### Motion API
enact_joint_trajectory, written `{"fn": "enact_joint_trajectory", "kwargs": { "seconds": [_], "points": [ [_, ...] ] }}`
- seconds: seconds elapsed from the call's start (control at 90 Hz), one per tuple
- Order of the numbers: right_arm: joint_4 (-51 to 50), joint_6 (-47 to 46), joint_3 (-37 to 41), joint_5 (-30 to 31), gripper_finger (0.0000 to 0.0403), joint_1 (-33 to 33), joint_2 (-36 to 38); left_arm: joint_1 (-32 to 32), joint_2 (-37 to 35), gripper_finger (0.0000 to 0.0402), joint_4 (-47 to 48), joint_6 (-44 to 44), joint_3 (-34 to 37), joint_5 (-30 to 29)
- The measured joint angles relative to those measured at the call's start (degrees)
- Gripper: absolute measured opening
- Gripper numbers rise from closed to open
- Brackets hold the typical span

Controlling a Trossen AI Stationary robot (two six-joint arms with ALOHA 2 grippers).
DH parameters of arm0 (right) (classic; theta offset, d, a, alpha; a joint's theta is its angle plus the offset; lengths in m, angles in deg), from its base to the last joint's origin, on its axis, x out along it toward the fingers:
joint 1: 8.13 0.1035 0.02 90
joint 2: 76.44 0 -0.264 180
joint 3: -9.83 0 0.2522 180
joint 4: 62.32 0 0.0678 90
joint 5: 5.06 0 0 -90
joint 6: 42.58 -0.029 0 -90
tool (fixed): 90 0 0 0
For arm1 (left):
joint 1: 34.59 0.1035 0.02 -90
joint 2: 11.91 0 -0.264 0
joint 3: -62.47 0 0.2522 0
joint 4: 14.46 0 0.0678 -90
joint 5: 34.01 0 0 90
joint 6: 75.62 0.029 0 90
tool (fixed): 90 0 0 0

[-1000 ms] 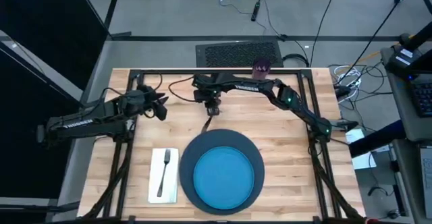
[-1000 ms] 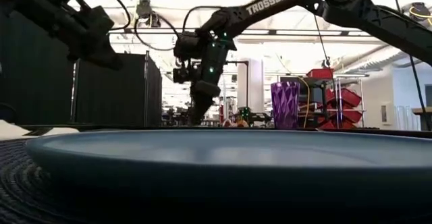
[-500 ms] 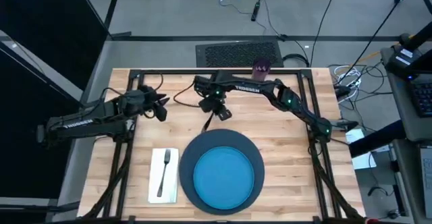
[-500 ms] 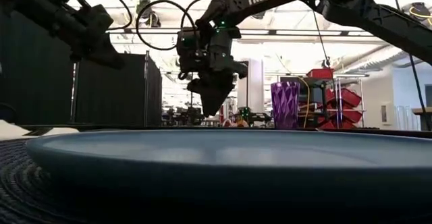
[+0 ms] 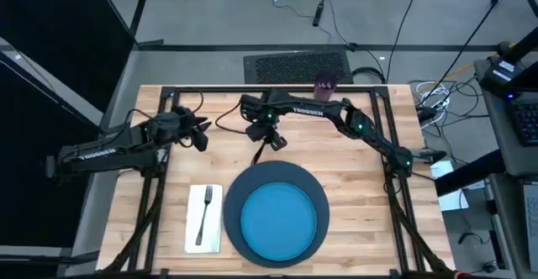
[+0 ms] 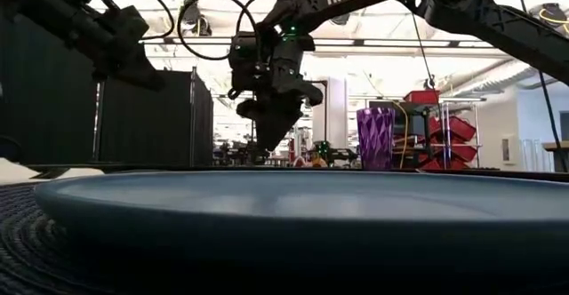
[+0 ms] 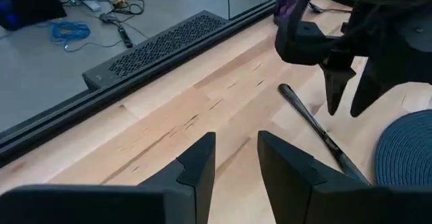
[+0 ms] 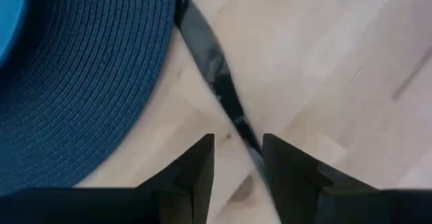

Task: Set table place
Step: Move the black knife to the right of the blue table mat on the table

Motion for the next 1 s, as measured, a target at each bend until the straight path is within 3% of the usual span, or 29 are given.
{"fn": "enact_joint_trajectory", "kwargs": {
  "seconds": [0.089,1.0],
  "points": [
    [1.88,-0.16,1.57,-2.58,0.0112,-0.59,0.04,0.00,0.01,0.0097,0.00,-0.02,0.00,0.22],
    [9.64,-0.56,8.82,-0.36,0.0112,-1.31,-0.04,-0.01,0.01,0.0097,-0.03,0.24,0.00,0.49]
  ]
}}
